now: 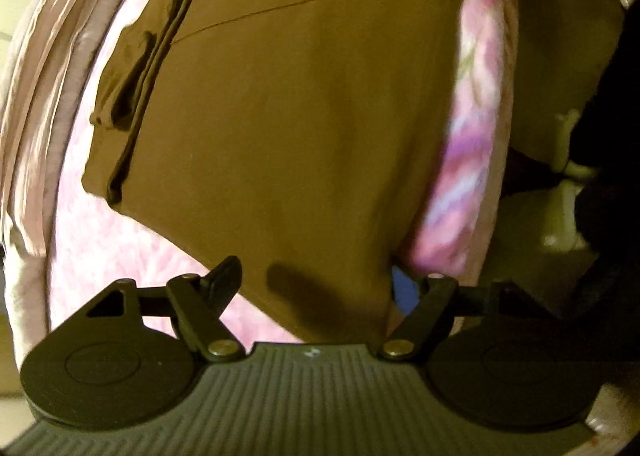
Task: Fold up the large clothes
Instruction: 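Grasp the shirt hem with the left gripper while the right gripper grasps it too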
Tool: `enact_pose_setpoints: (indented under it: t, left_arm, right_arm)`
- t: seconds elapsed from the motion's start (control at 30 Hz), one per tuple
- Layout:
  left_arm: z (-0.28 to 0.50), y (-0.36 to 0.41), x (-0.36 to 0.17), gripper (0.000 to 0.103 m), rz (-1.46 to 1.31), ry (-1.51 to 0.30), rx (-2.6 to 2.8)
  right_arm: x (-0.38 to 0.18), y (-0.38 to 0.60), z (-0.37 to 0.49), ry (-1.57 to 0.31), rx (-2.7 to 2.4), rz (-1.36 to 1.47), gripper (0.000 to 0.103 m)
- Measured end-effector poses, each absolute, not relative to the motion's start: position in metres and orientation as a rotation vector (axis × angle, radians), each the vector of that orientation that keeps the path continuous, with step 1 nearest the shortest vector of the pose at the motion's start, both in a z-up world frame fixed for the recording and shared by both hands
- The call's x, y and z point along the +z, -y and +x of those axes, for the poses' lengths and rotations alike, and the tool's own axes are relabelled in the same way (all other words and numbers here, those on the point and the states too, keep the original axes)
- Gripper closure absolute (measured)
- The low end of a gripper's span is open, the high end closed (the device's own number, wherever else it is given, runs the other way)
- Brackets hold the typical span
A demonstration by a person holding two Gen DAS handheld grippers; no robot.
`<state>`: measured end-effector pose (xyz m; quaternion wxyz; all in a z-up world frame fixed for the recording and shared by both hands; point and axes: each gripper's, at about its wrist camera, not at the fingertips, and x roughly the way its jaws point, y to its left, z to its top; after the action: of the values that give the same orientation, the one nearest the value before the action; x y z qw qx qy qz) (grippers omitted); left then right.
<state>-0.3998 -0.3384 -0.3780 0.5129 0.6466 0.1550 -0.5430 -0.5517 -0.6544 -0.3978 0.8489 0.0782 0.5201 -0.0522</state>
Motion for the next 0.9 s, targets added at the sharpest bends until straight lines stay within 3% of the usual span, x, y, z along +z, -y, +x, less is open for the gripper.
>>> enact_pose_setpoints:
  t: [0.47, 0.57, 0.67, 0.7, 0.83, 0.9]
  left_arm:
    - [-0.411, 0.314, -0.386, 0.031, 1.558, -0.277, -1.342]
    - [-0.407, 0.308, -0.387, 0.047, 1.567, -0.256, -1.359]
    - [-0.407, 0.304, -0.387, 0.074, 1.583, -0.252, -1.374]
    - [-0.408, 0.304, -0.388, 0.088, 1.591, -0.247, -1.367]
    - [-0.402, 0.312, -0.378, 0.093, 1.551, -0.288, -1.34]
    - [-0.394, 0.32, -0.363, 0.094, 1.475, -0.352, -1.337]
  right_arm:
    - [-0.393, 0.627, -0.552, -1.071, -0.127, 0.129, 0.047]
    - [-0.393, 0.624, -0.553, -1.064, -0.129, 0.111, 0.047]
    - [-0.392, 0.614, -0.555, -1.044, -0.099, 0.062, 0.047]
    - [-0.391, 0.608, -0.555, -1.031, -0.07, 0.031, 0.047]
    - [-0.389, 0.572, -0.552, -0.979, 0.075, -0.093, 0.046]
    - [-0.39, 0.549, -0.548, -0.942, 0.139, -0.152, 0.038]
